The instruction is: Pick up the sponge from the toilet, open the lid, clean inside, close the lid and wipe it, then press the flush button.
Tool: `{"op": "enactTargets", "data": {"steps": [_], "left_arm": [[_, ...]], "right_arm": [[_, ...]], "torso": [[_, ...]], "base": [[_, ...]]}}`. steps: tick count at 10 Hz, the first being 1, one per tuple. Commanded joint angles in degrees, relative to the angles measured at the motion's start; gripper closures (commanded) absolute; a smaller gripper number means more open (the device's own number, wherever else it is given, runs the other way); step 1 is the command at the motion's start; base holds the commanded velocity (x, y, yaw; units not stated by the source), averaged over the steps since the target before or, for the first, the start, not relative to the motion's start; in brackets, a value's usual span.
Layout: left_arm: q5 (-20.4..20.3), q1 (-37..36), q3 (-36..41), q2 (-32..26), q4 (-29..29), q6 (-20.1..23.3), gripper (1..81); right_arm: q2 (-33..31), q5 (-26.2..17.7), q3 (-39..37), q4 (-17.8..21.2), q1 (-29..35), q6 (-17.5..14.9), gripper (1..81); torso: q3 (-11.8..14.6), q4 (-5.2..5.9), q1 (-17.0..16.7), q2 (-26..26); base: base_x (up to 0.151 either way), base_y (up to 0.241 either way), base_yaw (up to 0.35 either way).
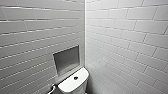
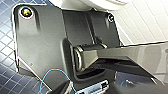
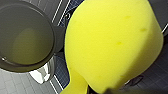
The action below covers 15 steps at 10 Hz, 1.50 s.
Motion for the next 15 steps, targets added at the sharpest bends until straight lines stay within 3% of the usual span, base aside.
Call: {"op": "enactTargets", "data": {"steps": [1, 5, 6, 12, 15], "left_arm": [[3.16, -5.92, 8.9, -7.26, -0.5, -0.08, 1.0], [3.51, -13.3, 24.98, -18.6, -0.67, -0.69, 1.0], [3.6, -15.49, 28.85, -21.41, -0.76, -0.95, 1.0], [4.39, -29.2, 42.83, -31.88, -0.76, -7.01, 1.0], [10.62, -39.22, 46.36, -33.38, -0.68, -12.29, 1.0]], "right_arm": [[-4.64, -0.86, 4.23, 0.78, 1.97, 0.22, 81.1], [-8.52, 0.38, 8.54, 0.7, 2.67, 0.22, 81.1], [-8.87, 0.38, 8.81, 0.7, 2.85, 0.22, 81.1], [-9.31, 1.96, 8.99, 0.87, 2.85, 0.39, 81.1], [-9.4, 2.49, 8.9, 0.96, 2.76, 0.39, 81.1]], "torso": [[-1.82, 0.0, 0.0, 0.0], [-4.92, 0.0, -0.02, 0.0], [-3.82, 0.0, 0.0, 0.0], [-4.35, 0.0, 0.02, 0.05], [-4.37, 0.0, 0.02, 0.07]], "base": [[0.0, 0.0, 0.0], [0.0, 0.0, 0.0], [0.0, 0.0, 0.0], [0.0, 0.0, 0.0], [0.0, 0.0, 0.0]]}}
